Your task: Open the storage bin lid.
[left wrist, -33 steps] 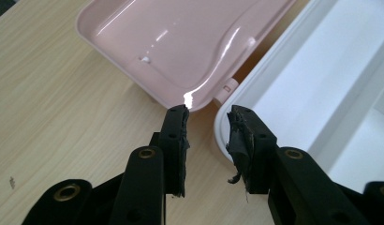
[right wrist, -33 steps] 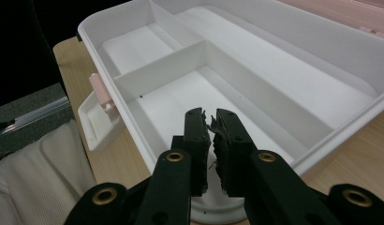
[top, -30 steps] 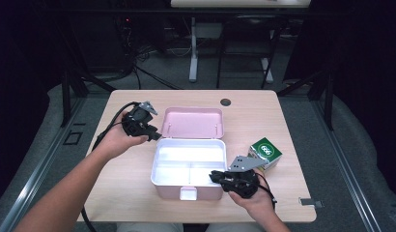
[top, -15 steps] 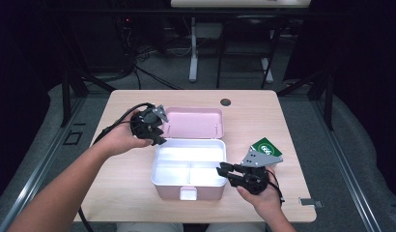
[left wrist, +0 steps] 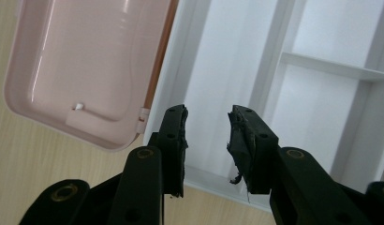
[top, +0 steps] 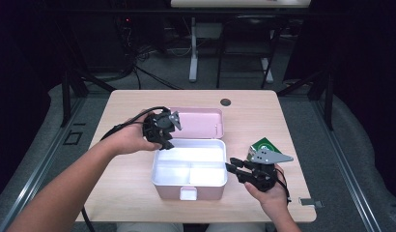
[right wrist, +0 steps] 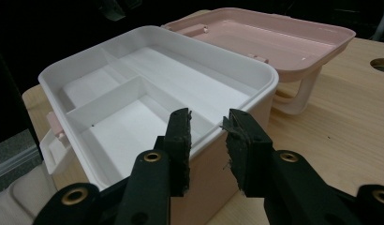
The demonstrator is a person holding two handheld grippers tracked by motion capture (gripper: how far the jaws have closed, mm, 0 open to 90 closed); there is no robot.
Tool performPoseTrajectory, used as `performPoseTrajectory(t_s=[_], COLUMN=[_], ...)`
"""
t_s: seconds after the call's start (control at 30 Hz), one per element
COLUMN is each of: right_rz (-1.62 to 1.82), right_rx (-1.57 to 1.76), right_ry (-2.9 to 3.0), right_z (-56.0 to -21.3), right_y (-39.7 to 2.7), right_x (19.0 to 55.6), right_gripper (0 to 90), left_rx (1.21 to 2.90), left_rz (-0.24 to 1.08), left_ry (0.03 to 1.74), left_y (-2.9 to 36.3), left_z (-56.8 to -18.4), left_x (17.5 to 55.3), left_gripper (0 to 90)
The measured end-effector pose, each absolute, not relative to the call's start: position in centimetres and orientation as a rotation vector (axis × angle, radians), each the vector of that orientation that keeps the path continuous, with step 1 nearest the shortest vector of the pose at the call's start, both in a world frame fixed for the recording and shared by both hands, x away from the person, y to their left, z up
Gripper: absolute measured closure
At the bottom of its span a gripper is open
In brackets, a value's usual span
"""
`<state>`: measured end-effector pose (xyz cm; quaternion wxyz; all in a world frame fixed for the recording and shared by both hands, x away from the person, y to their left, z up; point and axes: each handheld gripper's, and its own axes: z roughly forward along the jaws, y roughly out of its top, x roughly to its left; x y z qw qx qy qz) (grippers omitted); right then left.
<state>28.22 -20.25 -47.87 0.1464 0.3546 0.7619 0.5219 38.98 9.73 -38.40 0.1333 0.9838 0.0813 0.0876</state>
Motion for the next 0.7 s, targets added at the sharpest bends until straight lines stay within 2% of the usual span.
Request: performPoseTrajectory(t_s=[0.37, 0.7], right_rz=[1.495, 1.486], right_rx=[1.052, 1.071], right_ry=[2.179, 2.171], right_z=[-48.2, -48.4], right_y=[-20.9, -21.3], right_x=[28.4, 28.5], right_gripper=[69.3, 69.2], left_rx=[2.941, 2.982], left_rz=[0.23, 0.202], left_ry=[0.109, 0.062], left_y=[6.9, 5.5], left_z=[-39.0, -39.9], left_x=[38.3, 37.9], left_gripper=[68.3, 70.3])
